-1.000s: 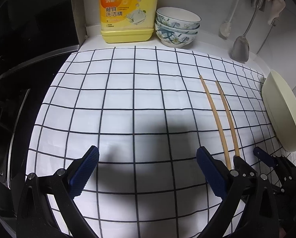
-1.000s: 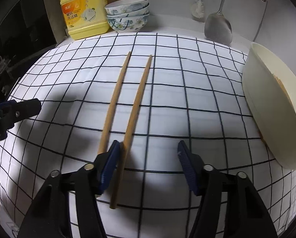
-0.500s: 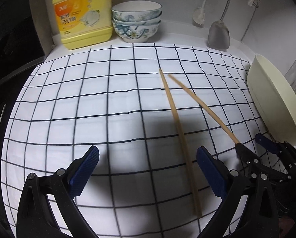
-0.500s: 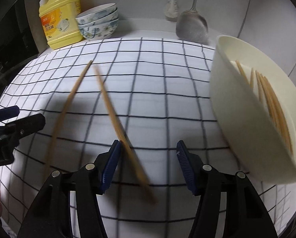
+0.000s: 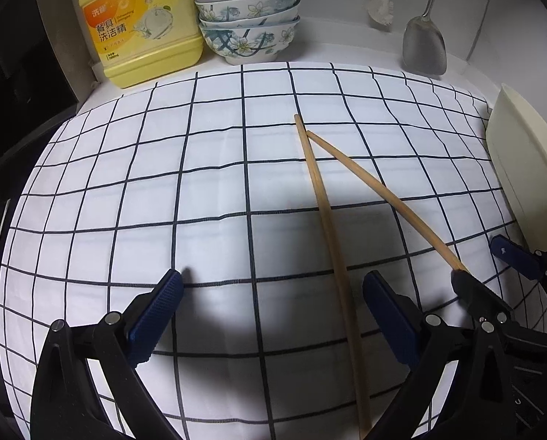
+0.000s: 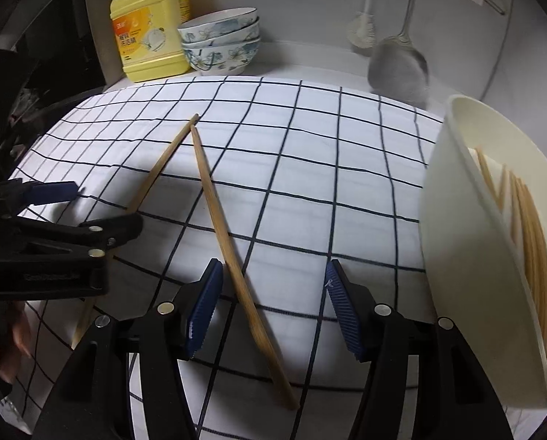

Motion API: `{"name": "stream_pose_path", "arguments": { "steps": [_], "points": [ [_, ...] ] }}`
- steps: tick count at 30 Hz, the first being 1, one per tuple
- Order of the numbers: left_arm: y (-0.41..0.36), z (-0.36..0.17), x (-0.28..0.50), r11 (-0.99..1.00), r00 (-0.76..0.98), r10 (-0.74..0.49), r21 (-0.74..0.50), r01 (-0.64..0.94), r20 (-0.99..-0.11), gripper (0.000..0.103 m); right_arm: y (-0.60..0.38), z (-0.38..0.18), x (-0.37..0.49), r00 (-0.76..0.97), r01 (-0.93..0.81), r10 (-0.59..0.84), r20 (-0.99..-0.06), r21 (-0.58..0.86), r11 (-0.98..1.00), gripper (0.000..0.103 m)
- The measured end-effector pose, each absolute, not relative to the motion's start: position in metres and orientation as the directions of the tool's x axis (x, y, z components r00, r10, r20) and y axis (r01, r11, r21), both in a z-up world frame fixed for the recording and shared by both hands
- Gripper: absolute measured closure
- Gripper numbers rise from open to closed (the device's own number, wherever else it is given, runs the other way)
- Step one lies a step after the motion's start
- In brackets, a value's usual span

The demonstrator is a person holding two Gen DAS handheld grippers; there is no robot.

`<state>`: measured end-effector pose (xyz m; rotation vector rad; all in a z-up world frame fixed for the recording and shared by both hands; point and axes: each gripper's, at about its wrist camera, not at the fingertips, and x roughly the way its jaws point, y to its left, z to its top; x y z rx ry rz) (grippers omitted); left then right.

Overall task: Organize utensils
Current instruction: 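Separate the last two chopsticks apart with the right tool while the left tool pushes one, then close the left tool on one chopstick while the right tool grasps the other, then lift both held chopsticks and carry them over the basin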

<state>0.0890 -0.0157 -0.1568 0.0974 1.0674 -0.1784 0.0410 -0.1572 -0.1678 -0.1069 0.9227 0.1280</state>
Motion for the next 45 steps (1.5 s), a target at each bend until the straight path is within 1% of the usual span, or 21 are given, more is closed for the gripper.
{"name": "stream_pose_path", "arguments": {
  "steps": [2, 4, 6, 7, 8, 9, 10, 11, 12, 14, 18, 22, 25, 32, 37, 45],
  "points": [
    [-0.018, -0.157, 0.090, 0.983, 0.474, -0.095, -0.006, 0.186, -0.876, 0.008, -0.158, -0.168, 0.043, 0.598, -0.171, 0.080, -0.798, -0.028, 0.985, 0.047],
    [-0.020, -0.154, 0.091, 0.982, 0.481, -0.097, -0.006, 0.187, -0.871, 0.016, -0.157, -0.168, 0.044, 0.598, -0.184, 0.089, -0.796, -0.028, 0.983, 0.047],
    [-0.027, -0.150, 0.090, 0.976, 0.488, -0.112, -0.004, 0.217, -0.866, 0.036, -0.156, -0.168, 0.043, 0.598, -0.193, 0.095, -0.796, -0.029, 0.981, 0.048],
    [-0.029, -0.149, 0.089, 0.974, 0.488, -0.118, -0.005, 0.227, -0.865, 0.041, -0.155, -0.168, 0.043, 0.597, -0.201, 0.101, -0.796, -0.027, 0.979, 0.052],
    [-0.033, -0.148, 0.089, 0.971, 0.487, -0.127, -0.008, 0.239, -0.864, 0.050, -0.154, -0.168, 0.043, 0.597, -0.207, 0.102, -0.796, -0.031, 0.978, 0.055],
    [-0.035, -0.147, 0.088, 0.970, 0.487, -0.132, -0.010, 0.244, -0.863, 0.059, -0.152, -0.168, 0.043, 0.597, -0.214, 0.104, -0.796, -0.034, 0.976, 0.065],
    [-0.036, -0.147, 0.088, 0.969, 0.488, -0.134, -0.011, 0.247, -0.862, 0.063, -0.150, -0.167, 0.043, 0.596, -0.223, 0.106, -0.796, -0.037, 0.974, 0.075],
    [-0.036, -0.146, 0.087, 0.968, 0.489, -0.138, -0.013, 0.250, -0.861, 0.071, -0.149, -0.167, 0.043, 0.597, -0.228, 0.105, -0.795, -0.042, 0.973, 0.080],
    [-0.036, -0.146, 0.086, 0.967, 0.489, -0.142, -0.016, 0.253, -0.861, 0.082, -0.147, -0.167, 0.043, 0.599, -0.235, 0.105, -0.794, -0.049, 0.971, 0.089],
    [-0.036, -0.145, 0.085, 0.966, 0.484, -0.152, -0.025, 0.259, -0.862, 0.094, -0.145, -0.167, 0.042, 0.606, -0.239, 0.097, -0.790, -0.064, 0.969, 0.092],
    [-0.033, -0.145, 0.082, 0.959, 0.466, -0.178, -0.047, 0.278, -0.867, 0.096, -0.147, -0.166, 0.041, 0.605, -0.213, 0.093, -0.791, -0.049, 0.976, 0.097],
    [-0.023, -0.142, 0.077, 0.953, 0.431, -0.214, -0.089, 0.290, -0.877, 0.096, -0.152, -0.164, 0.037, 0.585, -0.157, 0.113, -0.803, 0.024, 0.987, 0.097],
    [-0.017, -0.134, 0.070, 0.948, 0.436, -0.217, -0.081, 0.309, -0.873, 0.096, -0.152, -0.160, 0.029, 0.581, -0.116, 0.133, -0.803, 0.080, 0.990, 0.097],
    [-0.005, -0.103, 0.044, 0.920, 0.459, -0.250, -0.061, 0.388, -0.853, 0.096, -0.145, -0.136, 0.000, 0.606, -0.041, 0.126, -0.785, 0.127, 0.991, 0.097],
    [-0.004, -0.076, 0.033, 0.891, 0.475, -0.306, -0.073, 0.449, -0.825, 0.096, -0.148, -0.111, -0.021, 0.642, 0.016, 0.107, -0.759, 0.153, 0.988, 0.097],
    [-0.032, -0.025, 0.024, 0.847, 0.518, -0.396, -0.083, 0.525, -0.758, 0.096, -0.175, -0.059, -0.048, 0.711, 0.100, 0.038, -0.702, 0.154, 0.983, 0.097]
  ]
}}
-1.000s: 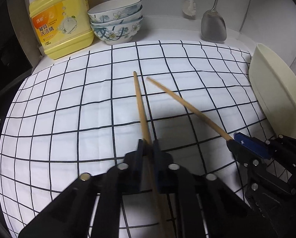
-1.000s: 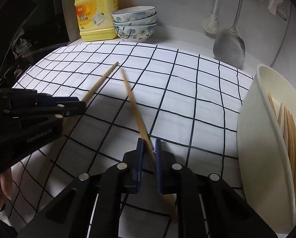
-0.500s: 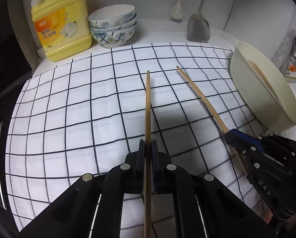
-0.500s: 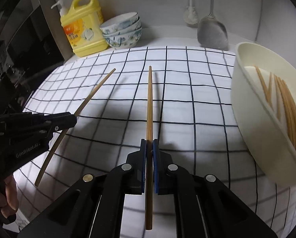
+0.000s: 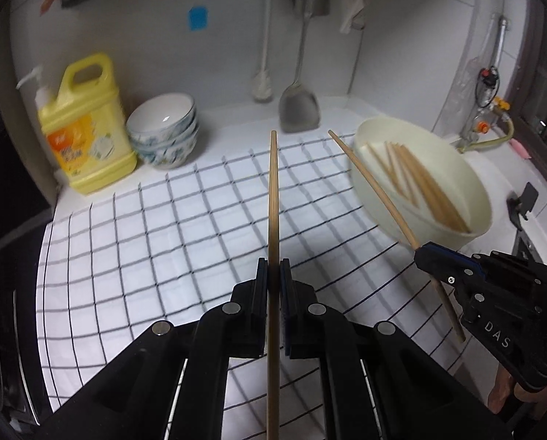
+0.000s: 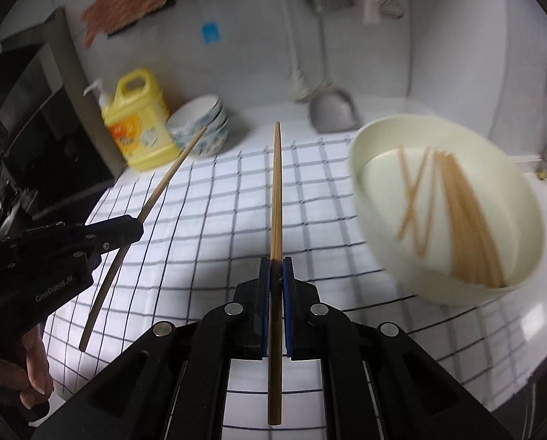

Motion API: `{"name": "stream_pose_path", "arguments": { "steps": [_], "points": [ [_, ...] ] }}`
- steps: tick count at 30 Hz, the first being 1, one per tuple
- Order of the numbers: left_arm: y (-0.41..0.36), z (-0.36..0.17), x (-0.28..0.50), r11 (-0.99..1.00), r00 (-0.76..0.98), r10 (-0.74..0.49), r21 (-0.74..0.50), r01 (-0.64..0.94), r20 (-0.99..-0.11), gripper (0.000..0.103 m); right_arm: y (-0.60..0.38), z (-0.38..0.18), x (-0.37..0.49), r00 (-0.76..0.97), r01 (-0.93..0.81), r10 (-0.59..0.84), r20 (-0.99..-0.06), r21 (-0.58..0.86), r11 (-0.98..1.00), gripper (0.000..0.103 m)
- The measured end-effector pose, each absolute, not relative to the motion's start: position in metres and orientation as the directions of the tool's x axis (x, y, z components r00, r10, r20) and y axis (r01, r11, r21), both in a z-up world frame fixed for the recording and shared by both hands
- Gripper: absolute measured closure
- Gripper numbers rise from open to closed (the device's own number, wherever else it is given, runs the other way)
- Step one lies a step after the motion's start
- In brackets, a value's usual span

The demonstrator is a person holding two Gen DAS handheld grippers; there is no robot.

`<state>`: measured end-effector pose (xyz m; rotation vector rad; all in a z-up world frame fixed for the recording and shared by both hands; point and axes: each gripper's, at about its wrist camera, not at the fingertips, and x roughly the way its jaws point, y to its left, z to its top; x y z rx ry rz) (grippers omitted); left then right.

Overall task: Organize utensils
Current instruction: 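Lift both held chopsticks and carry them over the basin, then open both tools to drop the chopsticks into the basin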

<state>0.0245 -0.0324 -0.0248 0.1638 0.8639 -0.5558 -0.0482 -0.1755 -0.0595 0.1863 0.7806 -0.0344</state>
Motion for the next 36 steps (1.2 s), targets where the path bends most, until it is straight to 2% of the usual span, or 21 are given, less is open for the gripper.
{"name": "stream_pose_path", "arguments": {
  "steps": [7, 15, 23, 33, 34, 35, 36],
  "points": [
    [-0.097, 0.001, 0.025, 0.798, 0.503, -0.478, -0.117, 0.591, -0.720, 0.096, -0.238, -0.028, -0.064, 0.743, 0.185, -0.042, -0.668, 0.145, 0.972, 0.097],
    [-0.195, 0.015, 0.042, 0.741, 0.444, -0.528, -0.138, 0.657, -0.724, 0.096, -0.338, -0.019, -0.060, 0.723, 0.309, -0.104, -0.683, 0.186, 0.933, 0.097],
    [-0.279, -0.018, 0.075, 0.748, 0.379, -0.478, -0.141, 0.648, -0.792, 0.096, -0.403, -0.052, -0.030, 0.672, 0.356, -0.073, -0.737, 0.235, 0.904, 0.097],
    [-0.305, -0.048, 0.092, 0.781, 0.361, -0.400, -0.108, 0.615, -0.843, 0.095, -0.418, -0.080, -0.005, 0.633, 0.329, -0.012, -0.774, 0.255, 0.909, 0.097],
    [-0.305, -0.049, 0.093, 0.788, 0.359, -0.392, -0.108, 0.606, -0.847, 0.089, -0.419, -0.081, -0.004, 0.627, 0.332, -0.011, -0.779, 0.255, 0.908, 0.097],
    [-0.302, -0.049, 0.093, 0.795, 0.364, -0.385, -0.104, 0.598, -0.848, 0.072, -0.421, -0.082, -0.004, 0.625, 0.341, -0.016, -0.781, 0.254, 0.905, 0.097],
    [-0.300, -0.047, 0.093, 0.801, 0.375, -0.379, -0.097, 0.591, -0.846, 0.041, -0.423, -0.081, -0.004, 0.625, 0.349, -0.023, -0.780, 0.253, 0.902, 0.095]
  ]
}}
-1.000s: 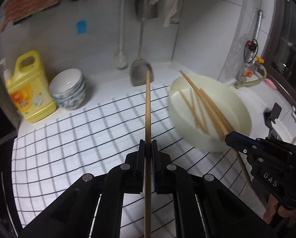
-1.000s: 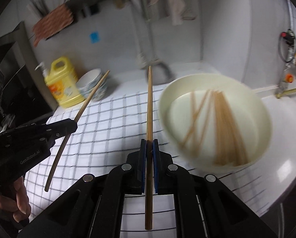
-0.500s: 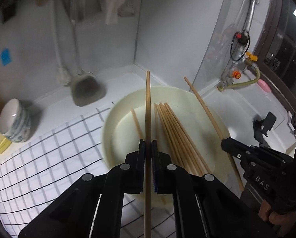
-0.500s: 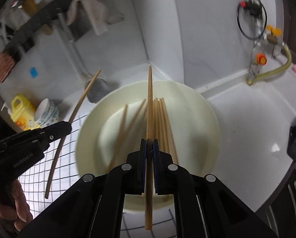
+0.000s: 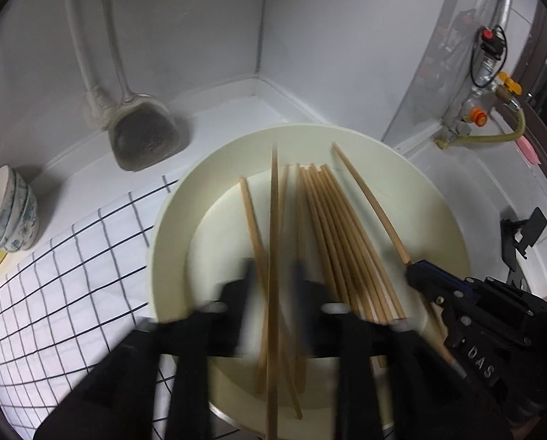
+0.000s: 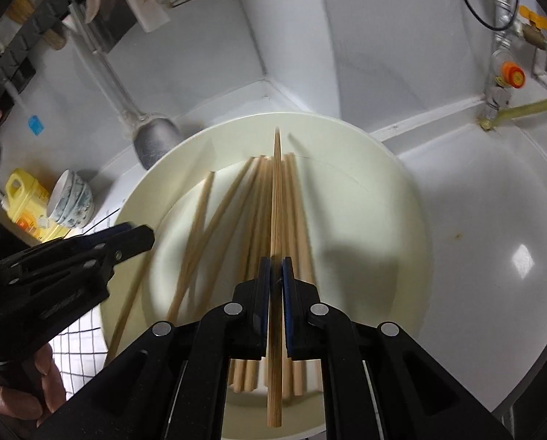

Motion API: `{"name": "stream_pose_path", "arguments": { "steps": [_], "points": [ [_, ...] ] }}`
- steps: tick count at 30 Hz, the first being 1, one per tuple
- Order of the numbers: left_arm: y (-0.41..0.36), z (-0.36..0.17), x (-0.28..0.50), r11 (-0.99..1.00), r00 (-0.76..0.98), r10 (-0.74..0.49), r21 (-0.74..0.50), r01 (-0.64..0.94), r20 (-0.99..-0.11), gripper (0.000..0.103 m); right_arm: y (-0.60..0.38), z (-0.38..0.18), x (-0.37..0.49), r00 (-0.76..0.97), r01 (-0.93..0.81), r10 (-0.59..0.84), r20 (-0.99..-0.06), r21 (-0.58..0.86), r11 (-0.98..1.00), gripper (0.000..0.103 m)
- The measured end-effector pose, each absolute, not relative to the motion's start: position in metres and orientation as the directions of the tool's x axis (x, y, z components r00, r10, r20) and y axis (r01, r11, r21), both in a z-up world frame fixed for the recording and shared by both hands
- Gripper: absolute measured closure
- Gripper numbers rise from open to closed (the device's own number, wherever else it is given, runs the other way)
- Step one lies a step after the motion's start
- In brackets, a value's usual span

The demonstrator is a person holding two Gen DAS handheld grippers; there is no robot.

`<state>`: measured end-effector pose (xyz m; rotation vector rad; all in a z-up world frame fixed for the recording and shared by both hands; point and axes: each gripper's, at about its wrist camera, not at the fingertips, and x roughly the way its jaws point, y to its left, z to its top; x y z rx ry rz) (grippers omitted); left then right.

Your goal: Organize utensils

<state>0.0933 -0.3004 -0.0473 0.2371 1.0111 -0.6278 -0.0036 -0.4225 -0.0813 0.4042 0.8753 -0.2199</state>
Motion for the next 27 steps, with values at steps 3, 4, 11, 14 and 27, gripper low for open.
{"name": "stream_pose_path", "arguments": {
  "steps": [3, 4, 11, 14, 27],
  "points": [
    [-0.288, -0.035, 0.091, 0.828, 0.441, -0.377, -0.083, 0.554, -0.814, 0.017, -0.427, -0.077, -0.012, 0.634, 0.377, -0.054, -0.771, 0.248, 0.892, 0.085],
    [-0.284, -0.031, 0.091, 0.831, 0.443, -0.378, -0.087, 0.550, -0.813, 0.017, -0.427, -0.075, -0.015, 0.638, 0.382, -0.061, -0.768, 0.247, 0.890, 0.082],
    [-0.264, -0.016, 0.088, 0.854, 0.444, -0.346, -0.081, 0.514, -0.826, 0.008, -0.424, -0.053, -0.040, 0.658, 0.406, -0.111, -0.745, 0.227, 0.885, 0.062],
    [-0.258, -0.011, 0.084, 0.860, 0.447, -0.325, -0.063, 0.507, -0.833, 0.008, -0.416, -0.047, -0.046, 0.654, 0.401, -0.114, -0.748, 0.215, 0.890, 0.055],
    [-0.239, 0.015, 0.068, 0.869, 0.467, -0.324, -0.064, 0.491, -0.822, 0.006, -0.387, -0.026, -0.056, 0.643, 0.387, -0.104, -0.759, 0.204, 0.899, 0.042]
  ]
}}
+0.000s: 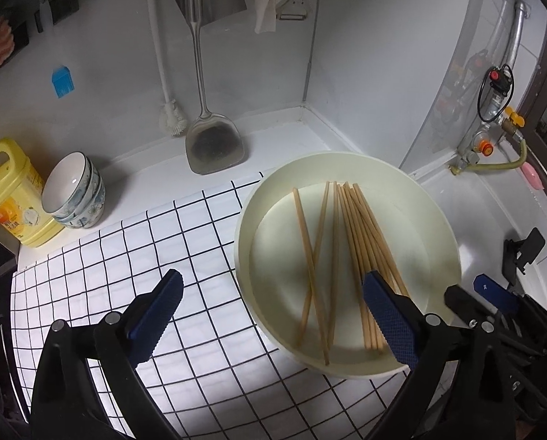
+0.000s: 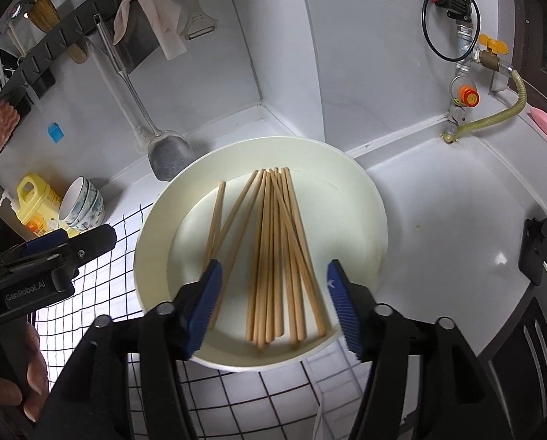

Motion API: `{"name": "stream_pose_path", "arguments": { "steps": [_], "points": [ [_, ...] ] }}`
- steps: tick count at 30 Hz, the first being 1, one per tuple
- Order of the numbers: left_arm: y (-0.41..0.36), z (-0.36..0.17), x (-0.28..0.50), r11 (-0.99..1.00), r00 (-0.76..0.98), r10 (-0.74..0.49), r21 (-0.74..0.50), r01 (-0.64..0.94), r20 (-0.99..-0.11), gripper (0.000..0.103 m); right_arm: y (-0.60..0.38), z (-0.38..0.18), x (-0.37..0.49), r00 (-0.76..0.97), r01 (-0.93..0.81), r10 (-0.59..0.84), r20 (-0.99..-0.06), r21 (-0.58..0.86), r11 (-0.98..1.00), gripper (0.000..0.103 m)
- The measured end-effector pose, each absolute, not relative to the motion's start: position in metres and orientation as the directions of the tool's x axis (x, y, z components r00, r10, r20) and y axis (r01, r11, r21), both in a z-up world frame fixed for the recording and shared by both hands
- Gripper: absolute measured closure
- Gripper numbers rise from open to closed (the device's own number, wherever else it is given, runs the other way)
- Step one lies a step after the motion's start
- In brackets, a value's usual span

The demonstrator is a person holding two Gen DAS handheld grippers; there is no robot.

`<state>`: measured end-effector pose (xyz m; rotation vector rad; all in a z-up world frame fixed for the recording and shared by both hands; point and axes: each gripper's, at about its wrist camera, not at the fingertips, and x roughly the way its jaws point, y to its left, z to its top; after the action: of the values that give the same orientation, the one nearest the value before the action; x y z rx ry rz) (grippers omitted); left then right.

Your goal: Organize utensils

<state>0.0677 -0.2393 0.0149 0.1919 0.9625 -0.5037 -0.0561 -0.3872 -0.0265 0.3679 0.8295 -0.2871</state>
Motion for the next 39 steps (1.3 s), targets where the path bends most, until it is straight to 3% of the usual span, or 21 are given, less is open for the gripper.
{"name": "stream_pose_path", "arguments": {
  "steps": [16, 39],
  "points": [
    [-0.230, 0.033, 0.062, 0.874, 0.488, -0.337, -0.074, 0.480, -0.805, 0.006, -0.369, -0.013, -0.061, 0.625, 0.400, -0.130, -0.770, 0.172, 0.900, 0.037],
    [-0.232, 0.029, 0.063, 0.886, 0.499, -0.260, 0.002, 0.464, -0.826, 0.006, -0.369, -0.013, -0.064, 0.624, 0.420, -0.143, -0.768, 0.175, 0.891, 0.037]
  ]
}}
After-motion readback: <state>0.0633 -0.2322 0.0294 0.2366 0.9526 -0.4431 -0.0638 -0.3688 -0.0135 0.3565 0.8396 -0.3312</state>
